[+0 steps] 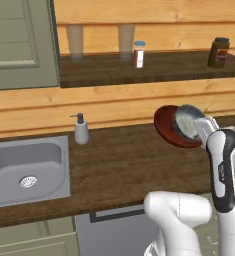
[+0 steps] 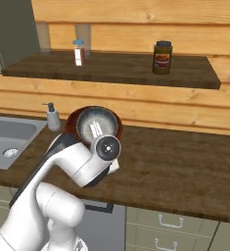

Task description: Pick up the bowls on the counter and stack them on top of one another in the open cabinet. Place the smaller bowl on top of the larger bowl.

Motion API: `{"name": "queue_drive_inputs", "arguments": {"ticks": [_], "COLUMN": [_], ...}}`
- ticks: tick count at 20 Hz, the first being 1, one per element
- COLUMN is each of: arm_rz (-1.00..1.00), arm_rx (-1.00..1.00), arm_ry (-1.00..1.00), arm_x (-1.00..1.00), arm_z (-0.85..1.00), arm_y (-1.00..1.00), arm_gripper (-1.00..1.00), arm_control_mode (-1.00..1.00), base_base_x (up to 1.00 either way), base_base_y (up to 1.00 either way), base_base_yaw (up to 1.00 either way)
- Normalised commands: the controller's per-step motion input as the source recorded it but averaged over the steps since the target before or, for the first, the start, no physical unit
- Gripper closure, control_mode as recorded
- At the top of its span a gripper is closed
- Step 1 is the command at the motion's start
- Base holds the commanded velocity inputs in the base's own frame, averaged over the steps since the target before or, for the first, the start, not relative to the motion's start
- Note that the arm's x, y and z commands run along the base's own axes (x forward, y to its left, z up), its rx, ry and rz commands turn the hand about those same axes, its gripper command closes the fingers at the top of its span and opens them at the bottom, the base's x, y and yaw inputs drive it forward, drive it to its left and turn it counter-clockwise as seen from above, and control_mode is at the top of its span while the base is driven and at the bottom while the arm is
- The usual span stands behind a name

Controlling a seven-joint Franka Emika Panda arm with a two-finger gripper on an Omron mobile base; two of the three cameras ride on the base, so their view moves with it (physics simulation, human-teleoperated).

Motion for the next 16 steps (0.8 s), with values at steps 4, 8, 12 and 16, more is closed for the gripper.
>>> {"name": "queue_drive_inputs", "arguments": {"ticks": [4,8,12,16], "arm_rz": [-0.18,-0.15,-0.16,-0.16], "arm_rx": [0.15,0.13,0.09,0.07], "arm_ry": [-0.21,-0.21,-0.26,-0.07], "arm_x": [-0.31,-0.27,-0.03,0.22], "arm_z": [1.00,1.00,1.00,1.00], "arm_y": [-0.22,-0.16,-0.02,0.00], "arm_gripper": [1.00,1.00,1.00,1.00], "arm_control_mode": [-1.00,-1.00,-1.00,-1.00], "base_base_x": [0.00,0.00,0.00,0.00], "base_base_y": [0.00,0.00,0.00,0.00], "base_base_yaw": [0.00,0.00,0.00,0.00]}}
